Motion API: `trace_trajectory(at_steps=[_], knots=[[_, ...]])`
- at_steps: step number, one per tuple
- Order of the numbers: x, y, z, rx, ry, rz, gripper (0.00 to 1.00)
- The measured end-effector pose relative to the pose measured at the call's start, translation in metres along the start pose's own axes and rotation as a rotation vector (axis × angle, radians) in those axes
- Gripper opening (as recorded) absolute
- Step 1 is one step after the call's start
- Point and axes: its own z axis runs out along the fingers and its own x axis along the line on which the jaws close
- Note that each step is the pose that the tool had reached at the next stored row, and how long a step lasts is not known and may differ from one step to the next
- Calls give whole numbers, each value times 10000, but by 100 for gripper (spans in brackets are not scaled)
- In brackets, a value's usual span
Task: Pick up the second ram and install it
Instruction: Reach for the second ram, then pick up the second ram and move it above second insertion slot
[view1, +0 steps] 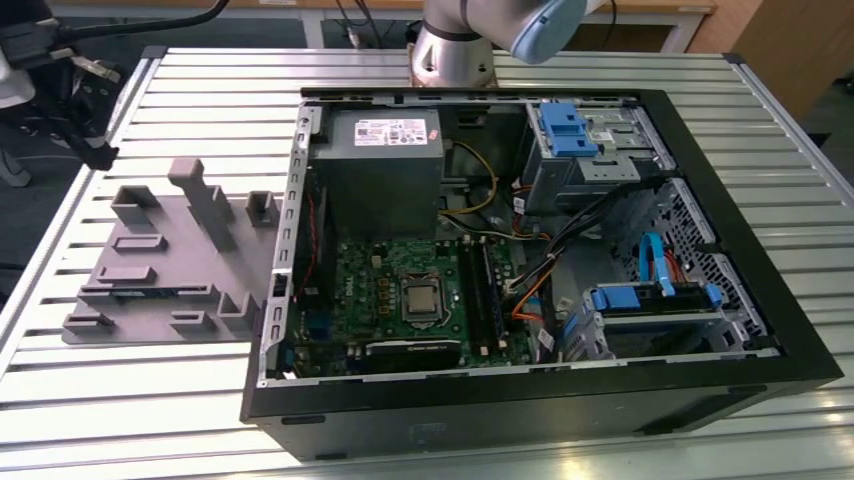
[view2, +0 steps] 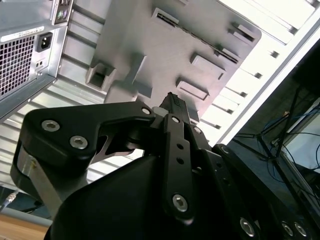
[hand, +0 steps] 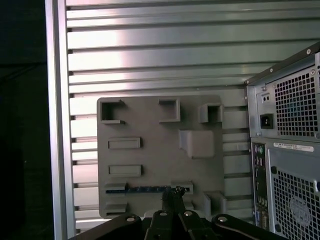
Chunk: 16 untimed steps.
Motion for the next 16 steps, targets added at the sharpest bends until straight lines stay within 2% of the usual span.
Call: trace_trajectory(at_steps=[10, 14, 16], knots=[[142, -57, 2, 0, 0, -1, 11], [156, -59, 1, 1, 1, -2, 11], [227, -64, 0, 1, 1, -1, 11]])
